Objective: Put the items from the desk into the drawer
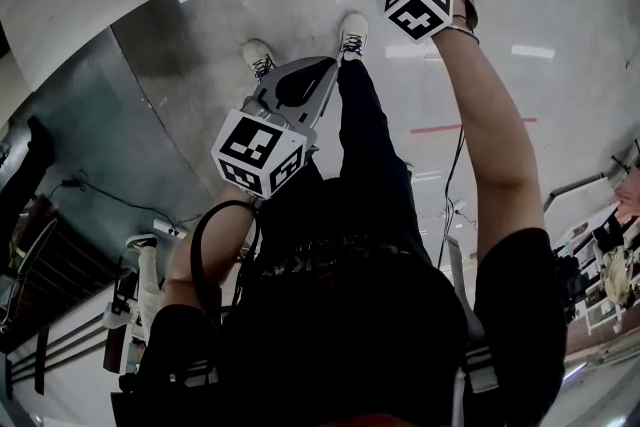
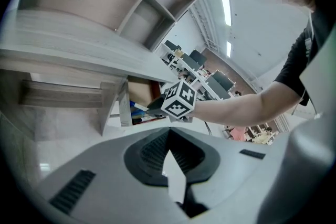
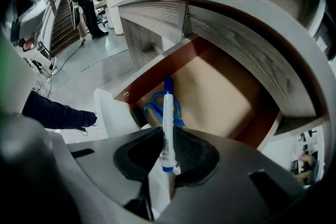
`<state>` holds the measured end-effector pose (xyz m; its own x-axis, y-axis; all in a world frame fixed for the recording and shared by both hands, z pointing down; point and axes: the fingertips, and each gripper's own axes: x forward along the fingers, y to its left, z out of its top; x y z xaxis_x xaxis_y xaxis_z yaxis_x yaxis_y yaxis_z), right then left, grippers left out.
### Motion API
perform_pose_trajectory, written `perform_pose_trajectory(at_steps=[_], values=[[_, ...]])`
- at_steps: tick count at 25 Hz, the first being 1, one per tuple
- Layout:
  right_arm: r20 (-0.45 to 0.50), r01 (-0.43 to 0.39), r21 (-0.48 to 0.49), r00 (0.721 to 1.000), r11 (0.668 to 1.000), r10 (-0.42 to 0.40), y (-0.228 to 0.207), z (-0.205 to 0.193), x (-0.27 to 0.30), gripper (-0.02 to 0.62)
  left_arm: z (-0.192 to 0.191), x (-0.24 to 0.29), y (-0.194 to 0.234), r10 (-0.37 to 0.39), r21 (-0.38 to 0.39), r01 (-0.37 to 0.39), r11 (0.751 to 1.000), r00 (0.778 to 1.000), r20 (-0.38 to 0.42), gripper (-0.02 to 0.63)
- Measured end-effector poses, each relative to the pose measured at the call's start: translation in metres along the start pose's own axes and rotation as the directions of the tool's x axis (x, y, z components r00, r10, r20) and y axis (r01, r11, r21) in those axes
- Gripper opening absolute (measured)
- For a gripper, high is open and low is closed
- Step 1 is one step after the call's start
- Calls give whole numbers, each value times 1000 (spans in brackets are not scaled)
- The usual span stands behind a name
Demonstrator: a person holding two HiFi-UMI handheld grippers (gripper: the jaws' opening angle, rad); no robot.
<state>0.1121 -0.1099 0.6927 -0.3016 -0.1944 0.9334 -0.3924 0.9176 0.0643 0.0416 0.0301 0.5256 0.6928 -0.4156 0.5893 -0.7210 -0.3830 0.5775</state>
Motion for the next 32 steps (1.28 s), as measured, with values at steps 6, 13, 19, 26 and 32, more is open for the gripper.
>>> perform_pose_trajectory(at_steps=[6, 13, 19, 26, 32], values=[[-15, -4, 22, 1000, 1000, 4, -2, -6, 5, 81, -4, -2, -2, 0, -16, 0, 1000, 1000, -4, 11], [-4, 21, 41, 1000, 999, -21, -7, -6, -2, 98, 9, -5, 0, 8, 7, -8, 1000, 1000, 17, 11], [87, 50, 245, 993, 968, -74, -14, -11, -50, 18, 31, -22, -8, -2, 60, -2, 998, 999, 55, 11], [424, -161, 642, 889, 750, -172, -33, 20, -150, 18, 66, -49, -25, -51, 177, 32, 984, 994, 101, 11], [573, -253, 660, 778, 707, -257, -15, 63, -234, 18, 92, -78, -41, -87, 264, 50, 963, 988, 129, 11]])
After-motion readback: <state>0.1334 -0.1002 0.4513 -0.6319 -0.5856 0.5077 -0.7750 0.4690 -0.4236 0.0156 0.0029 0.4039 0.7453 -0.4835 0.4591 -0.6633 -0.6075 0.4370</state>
